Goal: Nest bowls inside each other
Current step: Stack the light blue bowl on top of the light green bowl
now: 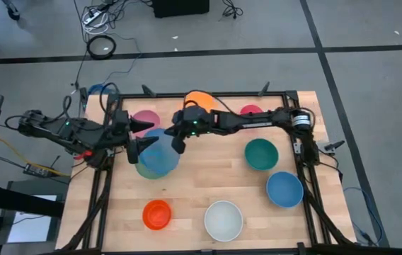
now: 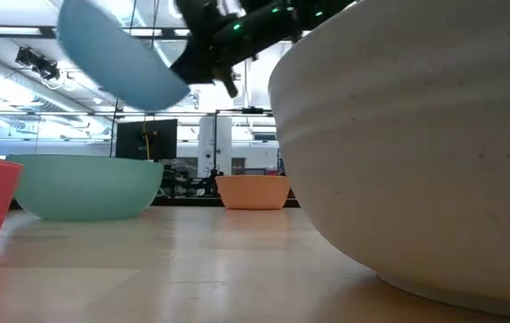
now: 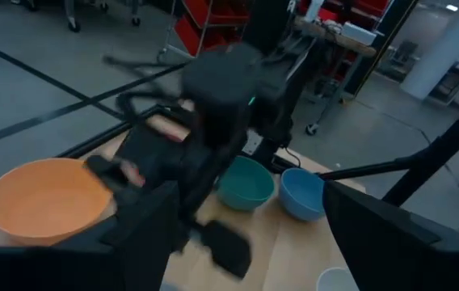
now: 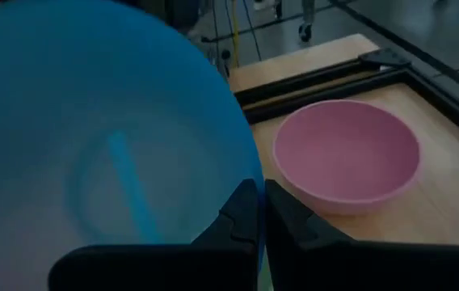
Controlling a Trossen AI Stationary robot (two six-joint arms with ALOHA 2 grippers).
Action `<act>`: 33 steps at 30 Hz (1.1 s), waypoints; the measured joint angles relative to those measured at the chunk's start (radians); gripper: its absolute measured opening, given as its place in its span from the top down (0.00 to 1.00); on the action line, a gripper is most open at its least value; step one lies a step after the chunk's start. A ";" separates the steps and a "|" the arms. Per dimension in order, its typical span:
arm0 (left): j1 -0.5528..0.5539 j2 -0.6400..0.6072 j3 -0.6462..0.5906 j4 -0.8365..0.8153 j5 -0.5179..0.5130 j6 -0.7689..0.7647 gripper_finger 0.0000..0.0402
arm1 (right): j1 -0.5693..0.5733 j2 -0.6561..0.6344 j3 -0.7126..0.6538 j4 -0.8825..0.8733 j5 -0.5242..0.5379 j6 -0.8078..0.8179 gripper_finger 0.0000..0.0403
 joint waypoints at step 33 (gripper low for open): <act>-0.059 -0.012 0.000 -0.019 0.009 -0.006 0.22 | 0.000 0.259 0.282 -0.380 0.022 -0.040 0.80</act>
